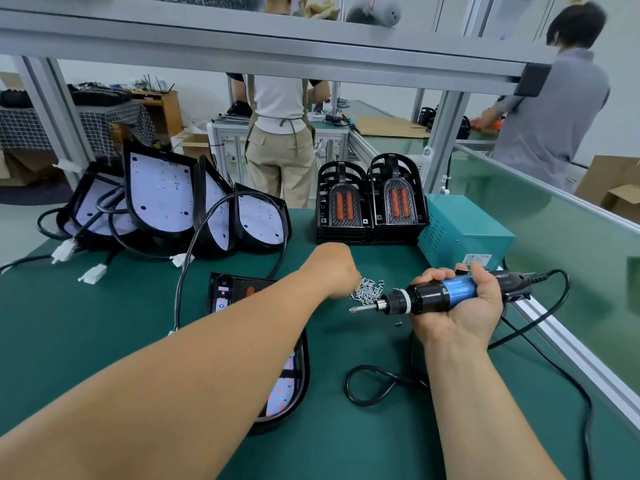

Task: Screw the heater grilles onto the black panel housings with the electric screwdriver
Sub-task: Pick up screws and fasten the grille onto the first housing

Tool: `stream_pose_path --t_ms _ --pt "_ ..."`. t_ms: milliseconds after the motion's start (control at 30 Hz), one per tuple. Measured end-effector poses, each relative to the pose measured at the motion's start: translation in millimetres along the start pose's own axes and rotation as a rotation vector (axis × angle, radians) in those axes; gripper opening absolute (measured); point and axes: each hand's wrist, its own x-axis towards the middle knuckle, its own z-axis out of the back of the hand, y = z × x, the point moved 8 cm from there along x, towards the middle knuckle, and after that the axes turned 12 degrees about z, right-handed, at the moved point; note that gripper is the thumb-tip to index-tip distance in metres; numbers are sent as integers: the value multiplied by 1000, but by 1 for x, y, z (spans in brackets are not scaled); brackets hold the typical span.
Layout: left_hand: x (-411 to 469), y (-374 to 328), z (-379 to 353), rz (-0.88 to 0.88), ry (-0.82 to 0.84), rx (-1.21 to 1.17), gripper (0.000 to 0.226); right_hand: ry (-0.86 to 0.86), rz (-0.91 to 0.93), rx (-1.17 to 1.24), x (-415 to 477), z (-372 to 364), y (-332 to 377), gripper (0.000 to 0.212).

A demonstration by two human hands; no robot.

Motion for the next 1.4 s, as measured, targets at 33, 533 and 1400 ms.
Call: stream_pose_path --t_ms 33,533,1400 --pt "-2 5 2 16 46 -211 22 -4 1 2 0 0 0 16" --pt "-67 38 0 60 310 -1021 16 -53 -1 134 -9 -4 1 17" --pt "-75 52 2 32 276 -1028 18 -14 47 111 -13 -10 1 38"
